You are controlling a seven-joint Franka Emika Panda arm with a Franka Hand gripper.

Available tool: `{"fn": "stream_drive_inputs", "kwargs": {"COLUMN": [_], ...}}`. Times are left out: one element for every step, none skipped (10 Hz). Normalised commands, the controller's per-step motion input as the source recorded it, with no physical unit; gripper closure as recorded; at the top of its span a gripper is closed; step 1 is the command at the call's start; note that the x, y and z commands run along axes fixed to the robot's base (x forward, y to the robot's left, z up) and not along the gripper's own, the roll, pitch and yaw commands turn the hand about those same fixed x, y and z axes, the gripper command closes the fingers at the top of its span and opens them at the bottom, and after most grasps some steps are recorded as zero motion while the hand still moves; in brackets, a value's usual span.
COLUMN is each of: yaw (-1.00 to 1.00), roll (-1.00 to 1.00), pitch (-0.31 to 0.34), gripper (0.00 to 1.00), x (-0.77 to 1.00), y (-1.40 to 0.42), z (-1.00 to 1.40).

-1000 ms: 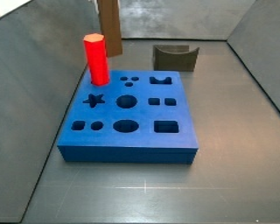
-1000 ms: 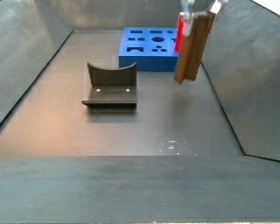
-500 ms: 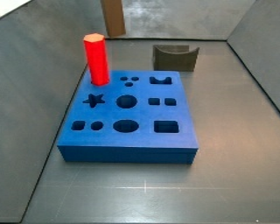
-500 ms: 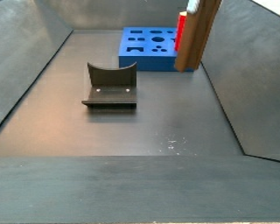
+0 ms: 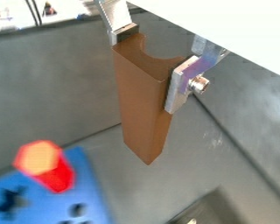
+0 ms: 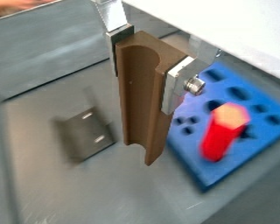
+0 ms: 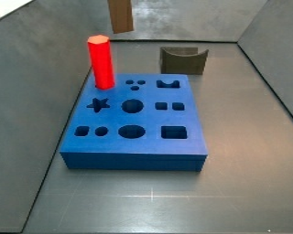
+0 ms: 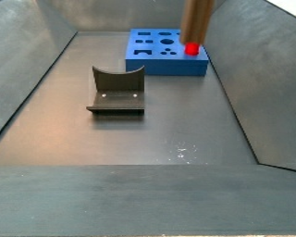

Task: Pick up the arch object. Move up. Move to above the board. Insert the arch object.
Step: Move to above the board, then insert the arch object.

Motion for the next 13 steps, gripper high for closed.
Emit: {"fn": "stream_drive_inputs", "kwargs": {"yaw": [-1.0, -0.88, -0.59, -0.37, -0.17, -0.06, -0.02, 0.01, 0.0, 0.01, 0.0, 0.0, -0.05], "roll": [-0.15, -0.12, -0.08, -0.07, -0.05, -0.03, 0.01, 0.02, 0.05, 0.06, 0.0, 0.0, -0.06], "pitch": [0.463, 0.467, 0.39, 0.303, 0.216, 0.172, 0.137, 0.132, 0.138, 0.129, 0.0, 0.003, 0.069], "gripper": [1.0, 1.0, 1.0, 1.0, 1.0, 1.0, 1.0, 1.0, 1.0, 1.0, 1.0, 1.0, 1.0], "x": [0.35, 0.35, 0.36, 0.37, 0.38, 0.39, 0.42, 0.38, 0.29, 0.21, -0.03, 0.05, 0.75], "y": [-1.0, -1.0, -1.0, -1.0, -1.0, -1.0, -1.0, -0.82, -0.54, -0.32, 0.0, 0.08, 0.41], "z": [0.34, 0.34, 0.34, 0.34, 0.35, 0.35, 0.35, 0.29, 0.19, 0.11, 0.0, -0.09, -0.22]}}
